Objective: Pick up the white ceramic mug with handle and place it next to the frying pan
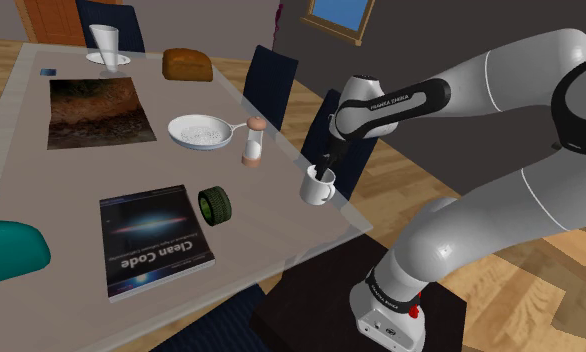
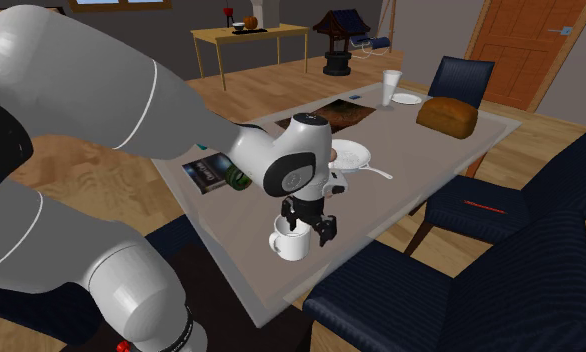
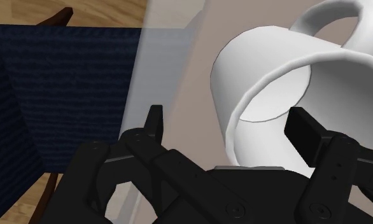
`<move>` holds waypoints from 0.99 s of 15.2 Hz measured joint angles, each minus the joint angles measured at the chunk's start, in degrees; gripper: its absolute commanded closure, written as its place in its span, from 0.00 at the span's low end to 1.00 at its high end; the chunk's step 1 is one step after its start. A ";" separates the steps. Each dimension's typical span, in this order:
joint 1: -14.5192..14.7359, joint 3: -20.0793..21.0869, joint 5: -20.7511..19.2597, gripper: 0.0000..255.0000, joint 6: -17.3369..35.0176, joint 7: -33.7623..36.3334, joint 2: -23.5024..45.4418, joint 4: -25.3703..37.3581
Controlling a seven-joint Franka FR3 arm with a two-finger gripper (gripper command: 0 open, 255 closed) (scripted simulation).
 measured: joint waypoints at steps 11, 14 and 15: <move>0.01 0.00 0.02 1.00 0.04 -0.01 0.01 0.03; 0.00 0.15 0.05 1.00 -1.07 0.02 -0.51 0.58; -0.04 0.28 0.04 1.00 -1.95 0.07 -1.06 0.92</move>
